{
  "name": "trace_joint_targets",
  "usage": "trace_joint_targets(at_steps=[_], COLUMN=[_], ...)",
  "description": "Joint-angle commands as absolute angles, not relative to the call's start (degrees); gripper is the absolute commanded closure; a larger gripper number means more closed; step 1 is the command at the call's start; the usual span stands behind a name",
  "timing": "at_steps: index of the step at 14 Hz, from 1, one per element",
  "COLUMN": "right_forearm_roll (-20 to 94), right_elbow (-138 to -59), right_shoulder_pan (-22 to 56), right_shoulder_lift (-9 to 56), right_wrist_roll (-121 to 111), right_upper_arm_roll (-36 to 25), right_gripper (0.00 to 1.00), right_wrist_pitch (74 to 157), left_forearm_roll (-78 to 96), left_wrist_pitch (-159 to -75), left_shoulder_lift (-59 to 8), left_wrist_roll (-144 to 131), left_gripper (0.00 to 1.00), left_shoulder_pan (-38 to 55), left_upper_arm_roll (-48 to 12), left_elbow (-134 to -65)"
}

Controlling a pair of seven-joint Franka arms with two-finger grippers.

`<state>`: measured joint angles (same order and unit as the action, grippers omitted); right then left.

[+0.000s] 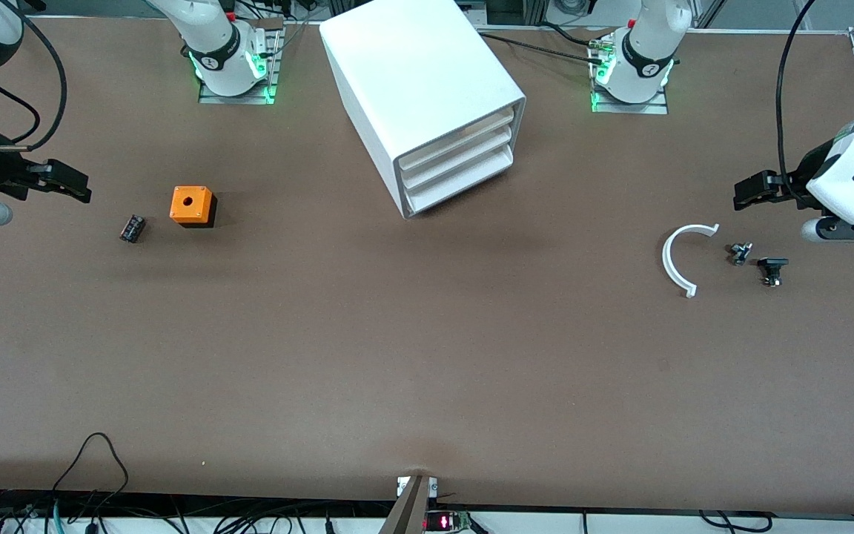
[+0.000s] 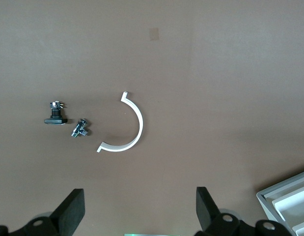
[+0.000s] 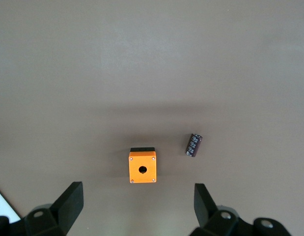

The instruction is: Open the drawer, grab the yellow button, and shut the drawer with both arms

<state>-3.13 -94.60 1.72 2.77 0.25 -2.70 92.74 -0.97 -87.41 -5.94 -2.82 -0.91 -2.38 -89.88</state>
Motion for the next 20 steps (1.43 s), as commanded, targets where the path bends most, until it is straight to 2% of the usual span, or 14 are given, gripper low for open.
trace_joint_targets(at_steps=[1, 20], right_forearm_roll=[-2.8, -2.9], right_elbow=[-94.7, -94.8], right_shoulder_pan=[1.6, 1.5], right_shoulder_lift=[2.7, 2.7], right_wrist_roll=[1.2, 0.4], right_upper_arm_roll=[-2.4, -2.5], right_gripper=[0.0, 0.0], right_wrist_pitch=[92.7, 92.6], left_forearm_roll=[-1.9, -1.9], left_wrist_pitch=[-87.4, -87.3], left_shoulder_lift=[-6.2, -6.2], left_wrist_roll=[-1.9, -1.9], left_gripper=[0.0, 0.0], left_shoulder_pan=[-1.1, -1.2], left_upper_arm_roll=[-2.5, -2.5], left_elbow=[-89.2, -89.3])
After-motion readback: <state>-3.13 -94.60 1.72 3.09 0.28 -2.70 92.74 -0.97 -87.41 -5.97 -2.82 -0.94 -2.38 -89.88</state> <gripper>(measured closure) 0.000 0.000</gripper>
